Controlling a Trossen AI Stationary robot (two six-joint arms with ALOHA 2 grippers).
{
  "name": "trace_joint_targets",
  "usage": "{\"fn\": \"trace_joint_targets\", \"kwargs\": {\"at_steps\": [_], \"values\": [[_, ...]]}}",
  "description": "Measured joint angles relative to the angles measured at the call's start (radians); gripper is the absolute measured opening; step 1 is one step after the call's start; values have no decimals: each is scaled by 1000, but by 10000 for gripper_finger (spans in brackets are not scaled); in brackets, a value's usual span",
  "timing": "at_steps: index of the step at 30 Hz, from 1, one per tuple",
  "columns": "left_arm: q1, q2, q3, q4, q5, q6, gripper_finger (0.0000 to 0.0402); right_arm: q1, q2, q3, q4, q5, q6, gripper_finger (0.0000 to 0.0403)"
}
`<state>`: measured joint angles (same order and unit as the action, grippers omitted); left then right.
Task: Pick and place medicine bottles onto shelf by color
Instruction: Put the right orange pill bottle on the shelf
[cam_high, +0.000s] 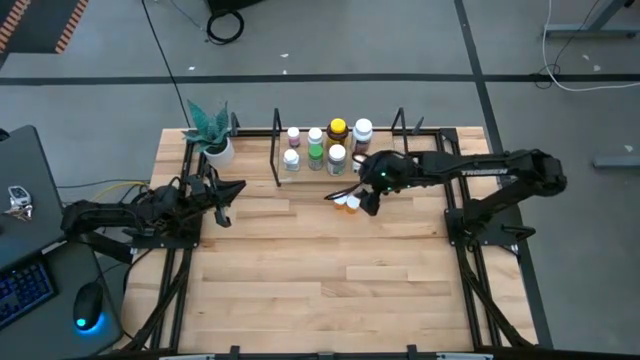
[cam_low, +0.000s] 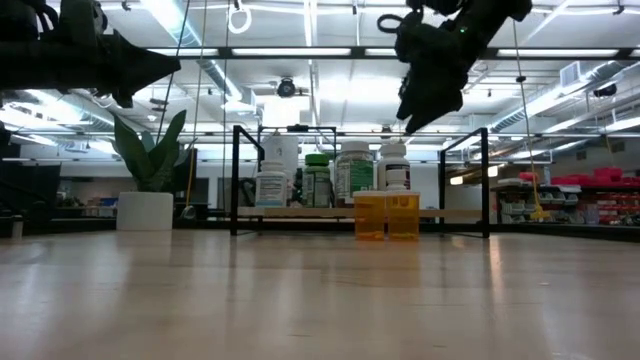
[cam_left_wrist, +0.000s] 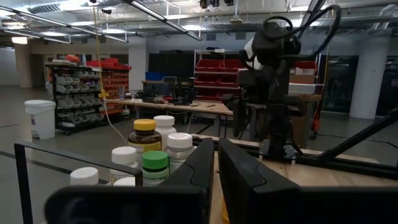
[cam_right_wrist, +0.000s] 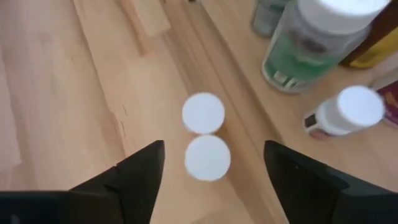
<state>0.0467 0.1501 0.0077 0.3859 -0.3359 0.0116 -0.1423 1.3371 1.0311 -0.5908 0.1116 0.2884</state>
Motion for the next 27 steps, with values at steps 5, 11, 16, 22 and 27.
{"fn": "trace_joint_targets", "kwargs": {"at_steps": [5, 11, 16, 22, 27], "values": [[0, 0, 0, 0, 0, 0, 38, 16, 81, 60, -87, -1, 5, 297], [0, 0, 0, 0, 0, 0, 37, 32, 156, 146, -188, -1, 8, 306], [0, 0, 0, 0, 0, 0, 30, 45, 200, 217, -240, 0, -22, 317], [0, 0, 0, 0, 0, 0, 32, 49, 217, 256, -288, -1, -38, 335], [0, 0, 0, 1, 0, 0, 39, 56, 217, 252, -293, 0, -56, 348]]}}
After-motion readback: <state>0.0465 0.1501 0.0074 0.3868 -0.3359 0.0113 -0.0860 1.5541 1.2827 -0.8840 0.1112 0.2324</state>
